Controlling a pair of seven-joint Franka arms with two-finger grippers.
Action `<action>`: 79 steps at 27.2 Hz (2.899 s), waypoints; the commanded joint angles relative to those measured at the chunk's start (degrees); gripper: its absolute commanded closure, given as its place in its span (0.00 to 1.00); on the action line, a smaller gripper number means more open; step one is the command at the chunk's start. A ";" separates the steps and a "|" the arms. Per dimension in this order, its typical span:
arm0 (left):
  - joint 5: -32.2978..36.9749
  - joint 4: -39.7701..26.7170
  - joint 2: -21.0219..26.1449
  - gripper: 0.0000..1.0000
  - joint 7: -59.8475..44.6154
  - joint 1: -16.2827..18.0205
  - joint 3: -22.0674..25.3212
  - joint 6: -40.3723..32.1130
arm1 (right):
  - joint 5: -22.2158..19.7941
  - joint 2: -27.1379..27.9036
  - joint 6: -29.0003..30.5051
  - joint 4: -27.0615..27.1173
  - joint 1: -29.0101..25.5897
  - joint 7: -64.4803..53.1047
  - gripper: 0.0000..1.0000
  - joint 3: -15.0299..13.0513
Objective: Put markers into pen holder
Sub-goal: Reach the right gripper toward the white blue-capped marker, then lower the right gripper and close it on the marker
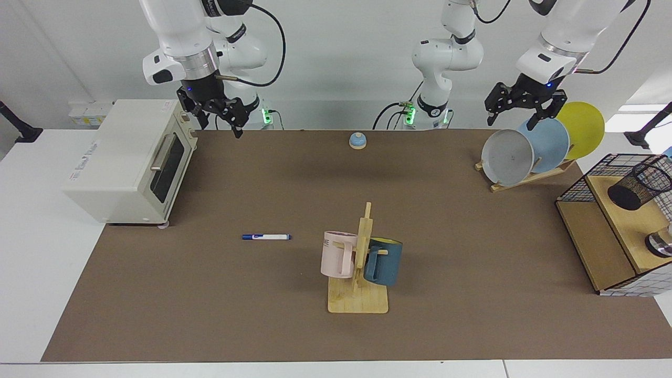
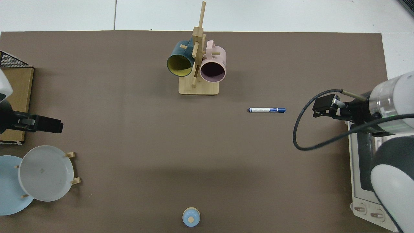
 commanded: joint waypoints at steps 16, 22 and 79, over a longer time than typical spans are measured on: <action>-0.53 -0.19 -1.32 0.00 -0.09 1.43 0.01 -4.68 | 1.09 13.34 19.43 -3.57 0.36 47.46 0.01 0.55; -0.62 -1.16 -1.93 0.00 0.26 1.34 0.01 -4.68 | 1.26 17.74 25.67 -4.89 1.33 56.52 0.01 0.56; -0.62 -2.30 -2.55 0.00 -0.09 1.25 0.01 -4.77 | 1.00 26.89 46.25 -15.44 1.77 58.82 0.36 0.47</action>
